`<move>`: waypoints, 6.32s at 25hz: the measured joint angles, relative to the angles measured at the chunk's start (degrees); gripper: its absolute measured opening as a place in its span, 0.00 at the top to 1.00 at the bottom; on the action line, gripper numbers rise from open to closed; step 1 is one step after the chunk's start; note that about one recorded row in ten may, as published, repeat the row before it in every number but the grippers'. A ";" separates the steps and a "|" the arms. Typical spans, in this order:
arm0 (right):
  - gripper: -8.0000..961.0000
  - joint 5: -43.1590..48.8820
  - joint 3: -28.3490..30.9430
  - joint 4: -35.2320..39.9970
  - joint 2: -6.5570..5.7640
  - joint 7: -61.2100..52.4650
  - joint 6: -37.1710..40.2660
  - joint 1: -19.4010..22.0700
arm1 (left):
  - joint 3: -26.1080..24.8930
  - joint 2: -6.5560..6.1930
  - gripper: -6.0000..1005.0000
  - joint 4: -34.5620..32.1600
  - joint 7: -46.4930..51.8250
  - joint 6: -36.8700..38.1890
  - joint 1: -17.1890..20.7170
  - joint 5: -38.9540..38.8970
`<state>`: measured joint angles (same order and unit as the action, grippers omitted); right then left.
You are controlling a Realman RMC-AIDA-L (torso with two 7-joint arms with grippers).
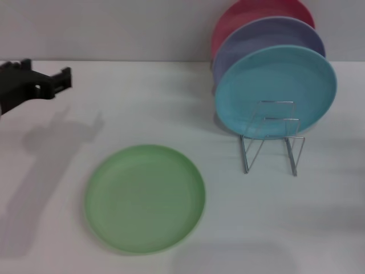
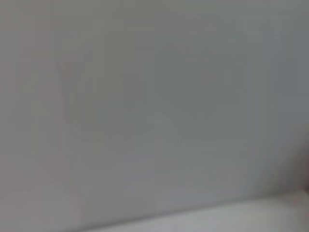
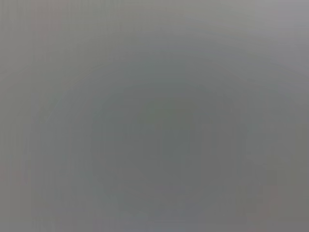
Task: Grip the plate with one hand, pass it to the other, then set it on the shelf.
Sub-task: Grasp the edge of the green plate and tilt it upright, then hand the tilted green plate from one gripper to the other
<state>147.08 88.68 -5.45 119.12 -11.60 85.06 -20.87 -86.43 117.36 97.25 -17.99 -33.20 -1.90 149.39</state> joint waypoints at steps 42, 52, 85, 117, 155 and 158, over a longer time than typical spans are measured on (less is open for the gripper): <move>0.14 -0.14 0.36 0.00 -0.26 -0.09 -1.05 -0.02 | 0.39 1.02 0.22 -8.94 9.74 -42.48 -15.01 5.38; 0.14 -0.05 0.21 -0.08 -0.36 -0.09 -1.04 0.36 | 3.82 1.09 0.29 -10.84 13.13 -44.03 -17.79 9.51; 0.14 7.51 -0.10 -4.51 -0.35 -6.43 9.14 2.40 | -1.23 0.89 0.95 -4.22 10.32 -39.25 -16.63 9.11; 0.14 -14.41 17.36 -87.32 -5.15 39.76 -137.87 -16.07 | -4.41 0.80 0.95 -2.38 8.16 -16.80 -11.94 8.25; 0.14 -4.69 20.20 -55.77 -4.89 43.04 -156.70 -42.34 | 0.67 0.83 0.92 -1.49 4.74 -4.22 -6.17 1.71; 0.14 -4.66 19.91 -55.13 -4.63 43.04 -155.85 -42.66 | 0.84 0.85 0.92 -1.52 4.62 -3.98 -5.95 1.53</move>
<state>142.42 108.59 -60.58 114.49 31.44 -70.79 -63.52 -85.59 118.20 95.73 -13.37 -37.18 -7.85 150.91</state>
